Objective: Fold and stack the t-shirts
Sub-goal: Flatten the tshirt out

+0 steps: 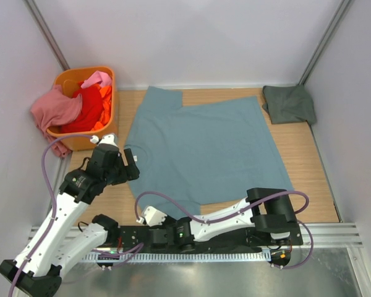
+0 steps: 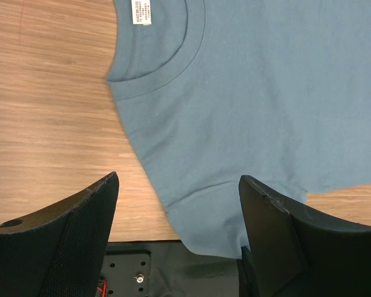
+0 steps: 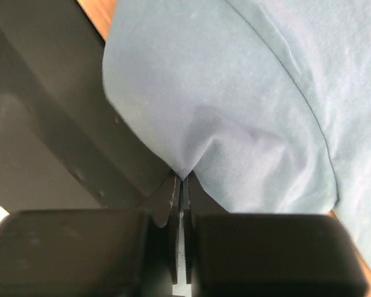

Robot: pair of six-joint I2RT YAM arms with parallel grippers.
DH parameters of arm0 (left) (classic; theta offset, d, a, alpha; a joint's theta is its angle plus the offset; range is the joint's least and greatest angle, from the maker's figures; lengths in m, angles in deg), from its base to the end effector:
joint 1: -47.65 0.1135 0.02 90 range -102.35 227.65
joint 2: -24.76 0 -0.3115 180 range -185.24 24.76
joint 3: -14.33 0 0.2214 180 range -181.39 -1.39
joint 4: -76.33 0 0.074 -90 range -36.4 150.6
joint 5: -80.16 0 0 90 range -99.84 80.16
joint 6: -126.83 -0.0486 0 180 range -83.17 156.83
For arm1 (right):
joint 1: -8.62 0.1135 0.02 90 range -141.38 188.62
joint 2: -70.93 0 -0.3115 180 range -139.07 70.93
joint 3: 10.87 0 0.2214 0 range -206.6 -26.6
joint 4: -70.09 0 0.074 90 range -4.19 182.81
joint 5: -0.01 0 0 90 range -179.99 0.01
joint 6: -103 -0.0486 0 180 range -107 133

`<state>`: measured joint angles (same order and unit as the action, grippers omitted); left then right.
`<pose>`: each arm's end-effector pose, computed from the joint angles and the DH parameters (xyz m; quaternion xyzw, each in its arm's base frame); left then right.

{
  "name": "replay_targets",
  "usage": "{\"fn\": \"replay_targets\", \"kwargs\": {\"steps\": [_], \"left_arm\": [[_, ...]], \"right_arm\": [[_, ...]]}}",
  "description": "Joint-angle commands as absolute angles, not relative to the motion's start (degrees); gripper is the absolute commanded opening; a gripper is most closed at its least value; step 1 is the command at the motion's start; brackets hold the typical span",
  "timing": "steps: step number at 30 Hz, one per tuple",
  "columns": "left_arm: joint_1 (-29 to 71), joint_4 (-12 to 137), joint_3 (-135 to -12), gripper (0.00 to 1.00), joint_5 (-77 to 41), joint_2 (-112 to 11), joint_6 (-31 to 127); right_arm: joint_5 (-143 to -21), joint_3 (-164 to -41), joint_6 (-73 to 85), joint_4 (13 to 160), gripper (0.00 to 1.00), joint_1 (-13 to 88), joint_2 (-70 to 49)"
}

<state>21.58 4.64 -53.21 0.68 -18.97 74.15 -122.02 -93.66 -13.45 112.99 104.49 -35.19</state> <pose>0.0750 -0.0268 0.3279 -0.1239 0.9216 -0.1152 0.3494 -0.0108 0.3570 0.2196 -0.4889 0.8056 0.0432 0.3320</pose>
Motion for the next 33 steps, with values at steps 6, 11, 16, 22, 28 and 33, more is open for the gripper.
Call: {"fn": "replay_targets", "kwargs": {"steps": [6, 11, 16, 22, 28, 33], "left_arm": [[21.7, 6.8, -53.0, 0.8, 2.1, -18.5, 74.8], [21.7, 7.0, -52.9, 0.8, 2.5, -18.7, 74.9], [21.6, 6.6, -53.1, 0.8, 2.0, -19.2, 74.9], [21.3, 1.9, -55.3, 0.75, -3.0, -20.4, 76.2], [15.0, -2.8, -51.0, 0.76, -9.5, -14.5, 86.6], [4.3, -5.4, -45.4, 0.74, -7.7, -13.0, 95.3]], "right_arm": [[-109.5, -100.0, -6.7, 120.4, 0.01, 102.1, -23.5], [-88.6, -94.7, -5.8, 114.7, 0.67, 93.4, -14.2], [-88.4, -92.1, -5.8, 116.5, 0.87, 89.2, -13.3], [-93.2, -84.4, -11.7, 113.3, 0.87, 84.0, -6.9], [-99.5, -75.5, -19.2, 113.1, 0.88, 67.6, 3.3], [-99.2, -71.8, -21.1, 111.3, 0.91, 57.4, 9.2]]}}
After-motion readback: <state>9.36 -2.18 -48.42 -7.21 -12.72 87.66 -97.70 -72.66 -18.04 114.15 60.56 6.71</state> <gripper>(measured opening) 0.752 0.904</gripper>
